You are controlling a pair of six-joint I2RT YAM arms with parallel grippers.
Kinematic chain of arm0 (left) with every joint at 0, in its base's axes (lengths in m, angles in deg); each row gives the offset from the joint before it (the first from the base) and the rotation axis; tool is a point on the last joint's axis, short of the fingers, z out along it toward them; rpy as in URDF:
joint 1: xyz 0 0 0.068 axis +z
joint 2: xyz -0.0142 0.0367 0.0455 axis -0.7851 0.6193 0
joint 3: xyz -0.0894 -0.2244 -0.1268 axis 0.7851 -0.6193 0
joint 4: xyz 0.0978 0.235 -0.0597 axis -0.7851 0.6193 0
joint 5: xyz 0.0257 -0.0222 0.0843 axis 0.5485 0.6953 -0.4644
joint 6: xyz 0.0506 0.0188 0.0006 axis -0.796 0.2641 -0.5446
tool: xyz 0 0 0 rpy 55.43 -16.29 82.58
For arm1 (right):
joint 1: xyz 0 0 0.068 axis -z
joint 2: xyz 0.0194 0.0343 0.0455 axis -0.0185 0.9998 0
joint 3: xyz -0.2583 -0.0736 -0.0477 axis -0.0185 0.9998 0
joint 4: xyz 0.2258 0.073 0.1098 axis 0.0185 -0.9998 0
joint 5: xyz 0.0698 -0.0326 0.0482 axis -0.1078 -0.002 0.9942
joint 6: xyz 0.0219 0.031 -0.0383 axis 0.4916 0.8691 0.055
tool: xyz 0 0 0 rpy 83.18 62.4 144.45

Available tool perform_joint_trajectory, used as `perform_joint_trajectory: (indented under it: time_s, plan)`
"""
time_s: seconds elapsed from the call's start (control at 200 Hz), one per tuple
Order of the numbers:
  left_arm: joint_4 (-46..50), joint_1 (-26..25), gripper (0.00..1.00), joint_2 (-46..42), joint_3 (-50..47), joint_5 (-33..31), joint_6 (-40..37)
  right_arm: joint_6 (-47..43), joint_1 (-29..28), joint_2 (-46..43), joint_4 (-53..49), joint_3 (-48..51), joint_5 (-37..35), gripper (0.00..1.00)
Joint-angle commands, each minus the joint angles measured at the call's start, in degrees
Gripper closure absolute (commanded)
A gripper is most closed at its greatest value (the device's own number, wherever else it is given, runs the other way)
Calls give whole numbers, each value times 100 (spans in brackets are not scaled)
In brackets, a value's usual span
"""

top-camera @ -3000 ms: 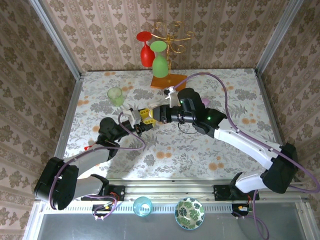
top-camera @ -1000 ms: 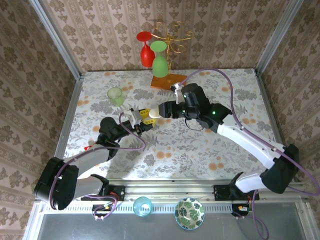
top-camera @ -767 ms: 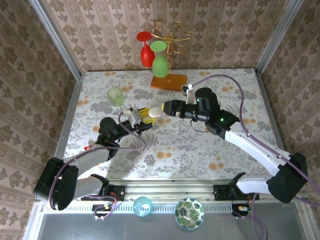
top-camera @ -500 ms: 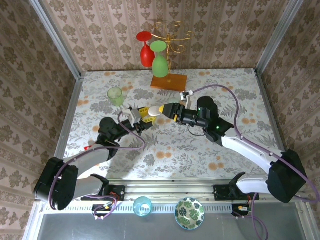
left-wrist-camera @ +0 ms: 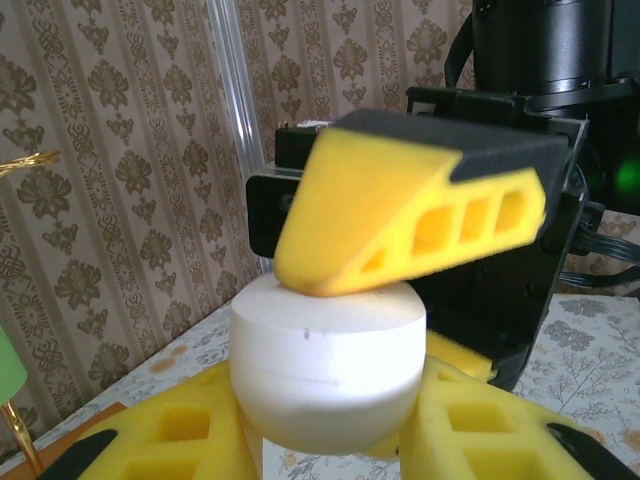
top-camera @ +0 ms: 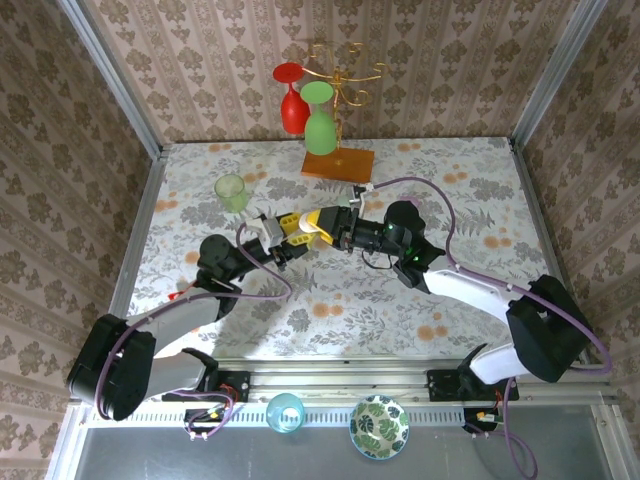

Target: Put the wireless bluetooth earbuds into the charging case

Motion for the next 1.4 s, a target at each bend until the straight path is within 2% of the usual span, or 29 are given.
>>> perform_joint_trajectory:
  time_s: [0.0, 0.11, 0.23, 0.29, 0.345, 0.415, 0.48, 0.57, 0.635, 0.66, 0.8, 0.915, 1.04, 1.22, 1.395]
  plan:
    - [-122, -38, 73, -105, 97, 9, 60, 14, -25, -67, 308, 63, 106, 66]
    - [-94, -41, 73, -106, 78, -17, 53, -7, -25, -99, 264, 57, 90, 76]
    - [-42, -41, 69, -114, 78, 0, 16, -110, -21, -129, 125, 21, 91, 78]
    - [73, -41, 62, -151, 78, -6, -55, -226, 9, -134, -49, -10, 70, 78]
    - [230, -41, 41, -214, 65, -24, -144, -372, 42, -133, -220, 6, -19, 78]
    - [522, -41, 26, -296, 36, -61, -344, -754, 95, -414, -774, 3, -275, 79]
    - [936, -67, 17, -307, 25, -104, -681, -1328, 108, -563, -1376, -1, -670, 79]
    - [1463, -115, 10, -300, -25, -233, -1072, -1993, 131, -677, -2242, 14, -1358, 80]
    - [1644, -146, 8, -273, -92, -255, -1190, -2118, 221, -651, -2462, 143, -1752, 80]
    - [1695, -155, 7, -260, -117, -449, -1205, -2112, 273, -613, -2436, 215, -1851, 80]
    - [2052, -264, 2, -132, -219, -739, -1282, -1736, 524, -230, -2279, 574, -2347, 81]
    - [2372, -365, 0, -149, -306, -1149, -1268, -1564, 633, 296, -1973, 686, -2423, 81]
    - [2288, -361, 0, -132, -488, -1548, -1170, -1518, 684, 889, -1674, 685, -2420, 81]
    - [2266, -365, 0, -132, -528, -1643, -1173, -1400, 690, 1631, -1504, 618, -2603, 81]
    - [2237, -359, 0, -192, -563, -1660, -1153, -1490, 689, 1831, -1674, 633, -2905, 74]
